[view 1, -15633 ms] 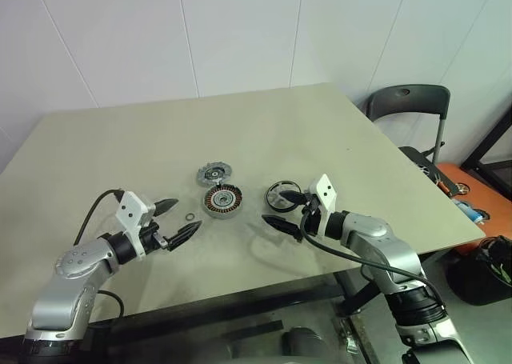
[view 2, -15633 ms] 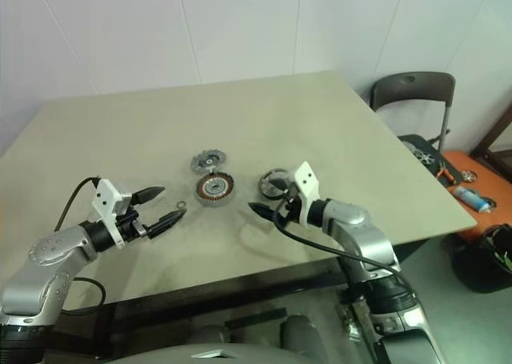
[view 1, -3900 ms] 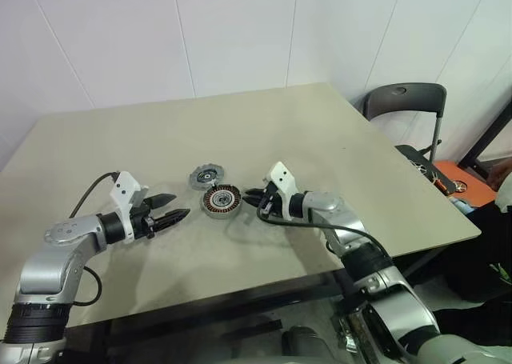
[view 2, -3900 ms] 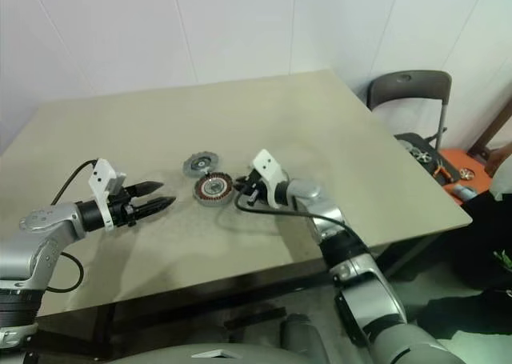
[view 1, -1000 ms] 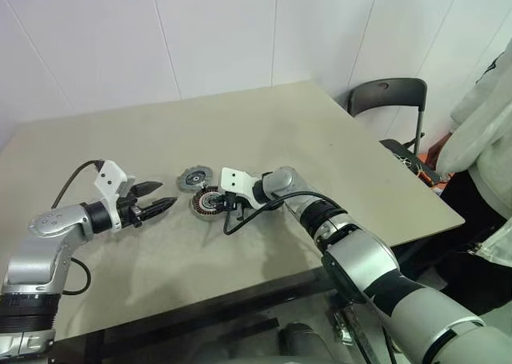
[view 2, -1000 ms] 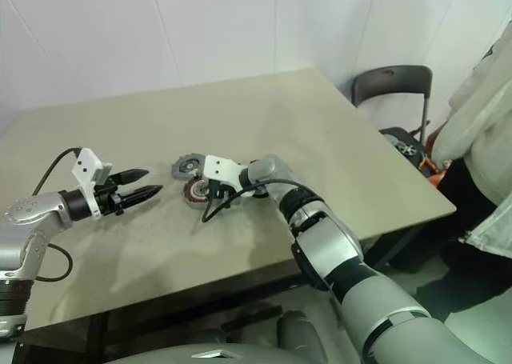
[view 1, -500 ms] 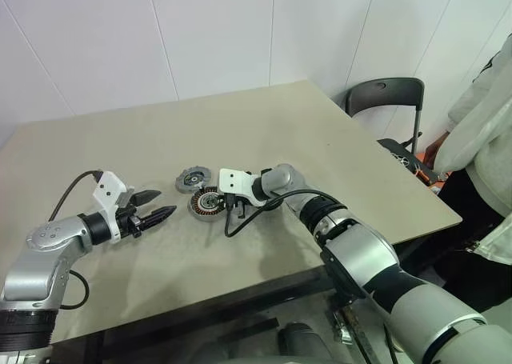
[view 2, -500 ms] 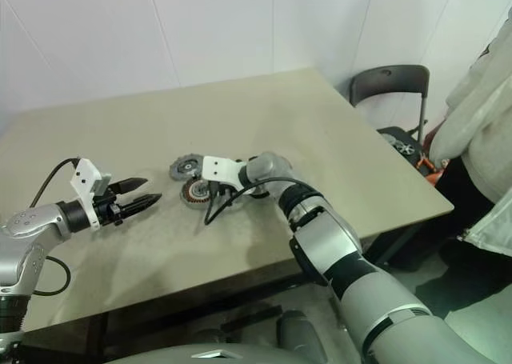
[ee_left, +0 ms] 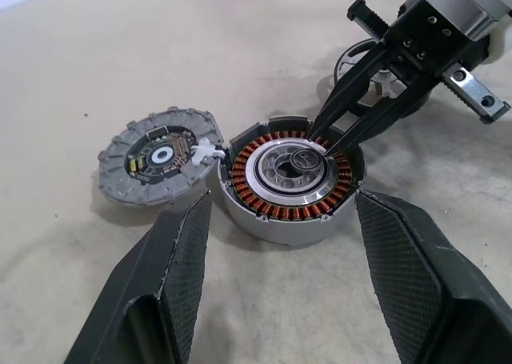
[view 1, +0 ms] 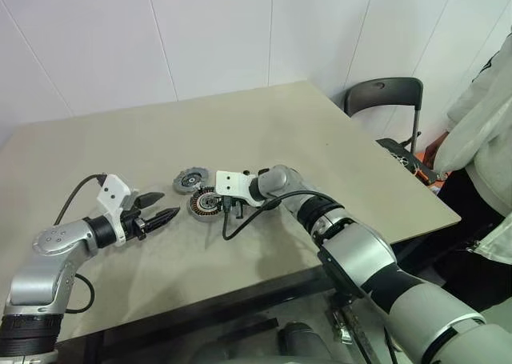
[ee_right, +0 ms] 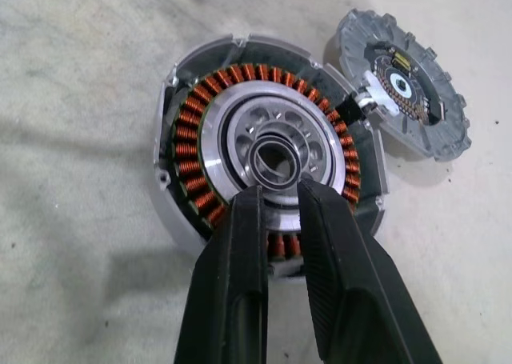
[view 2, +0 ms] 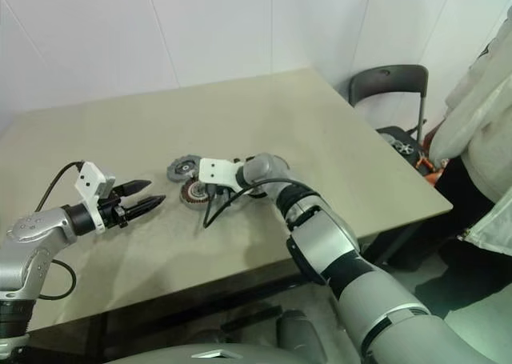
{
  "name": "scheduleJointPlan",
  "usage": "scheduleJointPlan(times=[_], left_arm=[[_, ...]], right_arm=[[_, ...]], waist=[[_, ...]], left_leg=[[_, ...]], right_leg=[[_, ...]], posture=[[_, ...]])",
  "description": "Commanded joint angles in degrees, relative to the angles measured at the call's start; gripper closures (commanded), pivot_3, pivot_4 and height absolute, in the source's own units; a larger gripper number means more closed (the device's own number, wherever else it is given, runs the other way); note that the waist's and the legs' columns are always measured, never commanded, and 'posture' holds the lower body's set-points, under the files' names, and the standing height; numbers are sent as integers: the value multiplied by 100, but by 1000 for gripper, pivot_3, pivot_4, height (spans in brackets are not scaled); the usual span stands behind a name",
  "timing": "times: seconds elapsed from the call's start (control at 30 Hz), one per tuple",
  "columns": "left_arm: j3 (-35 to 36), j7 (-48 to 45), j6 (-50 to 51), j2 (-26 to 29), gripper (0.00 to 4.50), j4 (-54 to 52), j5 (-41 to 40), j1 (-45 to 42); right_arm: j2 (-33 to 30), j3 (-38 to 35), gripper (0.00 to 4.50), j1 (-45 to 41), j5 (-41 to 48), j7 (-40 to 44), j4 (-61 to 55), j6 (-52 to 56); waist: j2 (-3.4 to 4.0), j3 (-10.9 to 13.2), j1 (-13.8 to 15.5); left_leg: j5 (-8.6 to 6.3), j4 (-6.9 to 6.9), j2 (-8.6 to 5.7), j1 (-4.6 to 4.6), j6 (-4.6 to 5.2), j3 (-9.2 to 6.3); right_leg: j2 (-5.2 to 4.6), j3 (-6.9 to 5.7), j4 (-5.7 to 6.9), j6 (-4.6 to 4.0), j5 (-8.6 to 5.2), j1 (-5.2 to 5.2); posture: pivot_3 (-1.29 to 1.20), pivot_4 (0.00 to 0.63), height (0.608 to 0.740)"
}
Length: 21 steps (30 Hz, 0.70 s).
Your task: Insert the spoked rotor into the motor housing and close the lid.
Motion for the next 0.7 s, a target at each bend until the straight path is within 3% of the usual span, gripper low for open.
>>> scheduleJointPlan(times=[0.03,0.3,0.7], left_arm=[[91,32,-3,-11,1457,-254,-81,-12],[23,118,41,-149,1457,-356,-83,-14],[29,110,98,-145,1457,-335,-71,-55]], right_arm=[[82,-58,3778,-246,5,-120,-41,-82],[220,-105,3778,-344,-46,-585,53,36],[199,-156,3778,-249,20,-481,25,-28]], waist=[[0,0,0],[0,0,0],[0,0,-3]], left_leg=[[0,0,0,0,-1,0],[2,0,0,0,-3,-1],[2,0,0,-1,-3,-1]], right_leg=[[0,0,1,0,0,-1],[0,0,3,-1,0,-2],[1,0,3,-1,0,-2]], posture=[[0,0,740],[0,0,740],[0,0,740]])
